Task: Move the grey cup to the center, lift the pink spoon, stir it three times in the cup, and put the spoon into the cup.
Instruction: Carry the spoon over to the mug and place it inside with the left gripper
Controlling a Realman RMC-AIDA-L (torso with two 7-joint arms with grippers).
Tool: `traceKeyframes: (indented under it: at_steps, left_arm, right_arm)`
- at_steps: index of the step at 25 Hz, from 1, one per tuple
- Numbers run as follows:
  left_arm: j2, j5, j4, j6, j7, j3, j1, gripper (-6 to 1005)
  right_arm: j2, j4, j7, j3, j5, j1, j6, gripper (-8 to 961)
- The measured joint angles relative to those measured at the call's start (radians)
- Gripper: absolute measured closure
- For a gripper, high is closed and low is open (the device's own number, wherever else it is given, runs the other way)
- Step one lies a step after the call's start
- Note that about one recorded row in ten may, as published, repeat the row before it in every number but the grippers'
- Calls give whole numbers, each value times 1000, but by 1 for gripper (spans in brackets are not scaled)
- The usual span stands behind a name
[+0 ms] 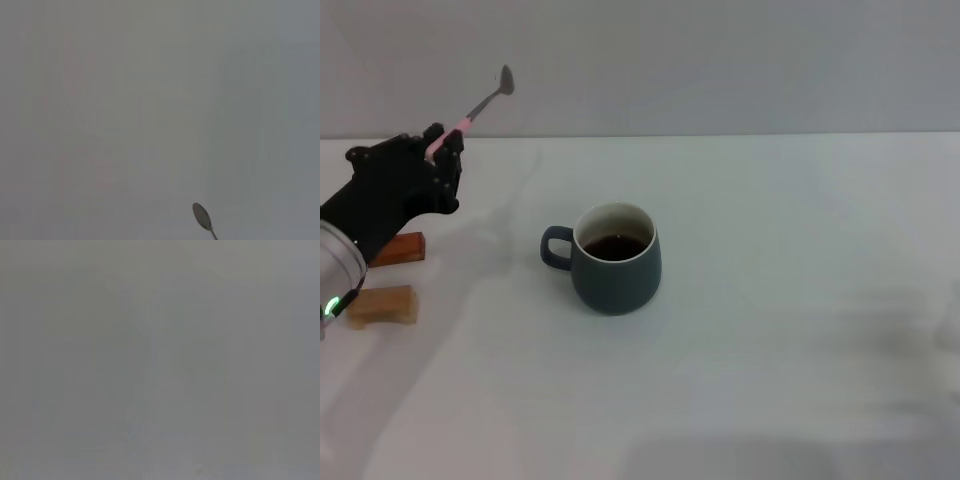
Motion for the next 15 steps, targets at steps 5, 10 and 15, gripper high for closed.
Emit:
traceKeyframes:
  at_steps: [5,10,15]
  left_arm:
    - [29,1,-143,-144,18,4,16,857]
    - [28,0,-290,-317,101,-2,38,857]
    - [6,-2,-398,-500,192,-27,45,857]
  right_arm:
    - [2,0,0,49,1,-40,-46,954]
    - [2,-4,-1,69,9,-54,-54,954]
    - [3,-6,-1,70,14,-63,-55,954]
